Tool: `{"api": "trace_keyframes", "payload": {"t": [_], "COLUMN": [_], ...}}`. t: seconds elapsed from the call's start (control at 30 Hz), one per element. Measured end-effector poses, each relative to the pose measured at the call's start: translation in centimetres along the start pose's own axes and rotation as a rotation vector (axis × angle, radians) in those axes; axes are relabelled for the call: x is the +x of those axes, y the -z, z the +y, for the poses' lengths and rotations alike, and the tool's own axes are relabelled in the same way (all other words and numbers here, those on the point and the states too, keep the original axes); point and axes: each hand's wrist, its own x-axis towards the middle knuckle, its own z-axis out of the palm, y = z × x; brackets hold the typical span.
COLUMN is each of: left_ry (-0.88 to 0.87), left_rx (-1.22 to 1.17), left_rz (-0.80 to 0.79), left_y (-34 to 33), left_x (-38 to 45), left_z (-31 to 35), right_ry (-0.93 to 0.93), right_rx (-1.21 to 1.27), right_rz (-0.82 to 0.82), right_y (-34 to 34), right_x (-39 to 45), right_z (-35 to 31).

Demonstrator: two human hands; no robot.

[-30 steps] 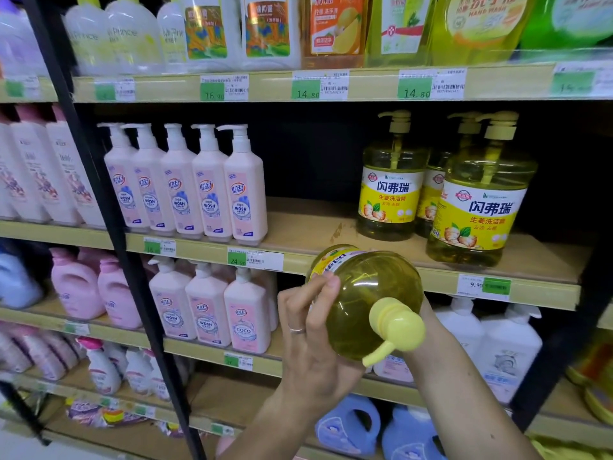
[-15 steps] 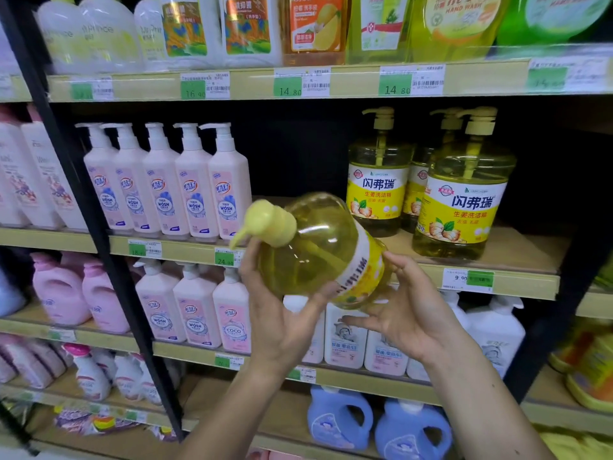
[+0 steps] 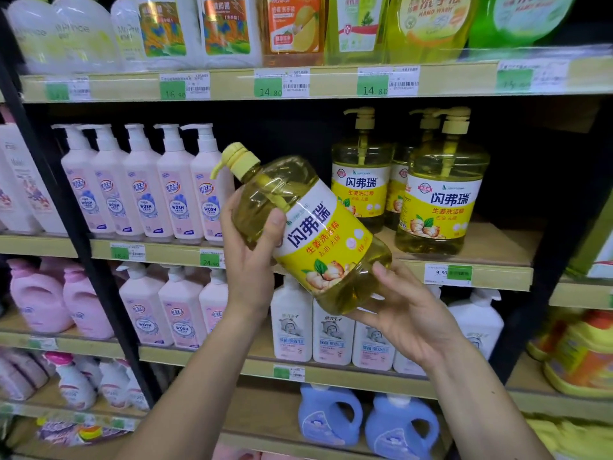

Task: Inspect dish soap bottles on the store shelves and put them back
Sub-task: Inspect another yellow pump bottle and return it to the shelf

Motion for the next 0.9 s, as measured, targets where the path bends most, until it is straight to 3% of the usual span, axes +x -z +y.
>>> {"api": "trace_keyframes", "payload": {"t": [0.27,0.9], "left_ry": [0.232,0.338], "left_rx": [0.069,0.087], "left_rz": [-0.158,-0.096], "left_y": [-1.8,-3.6], "left_x": [2.9,3.5], "left_z": [0.9,-0.6], "right_ry": [-0.027,0.011], "right_rx": [-0.048,-0.174], "right_rz": [0.013,0.066], "right_y": [-0.6,-1.3], "right_x": [-0.3,-0.9], "right_z": [0.0,-0.7]}}
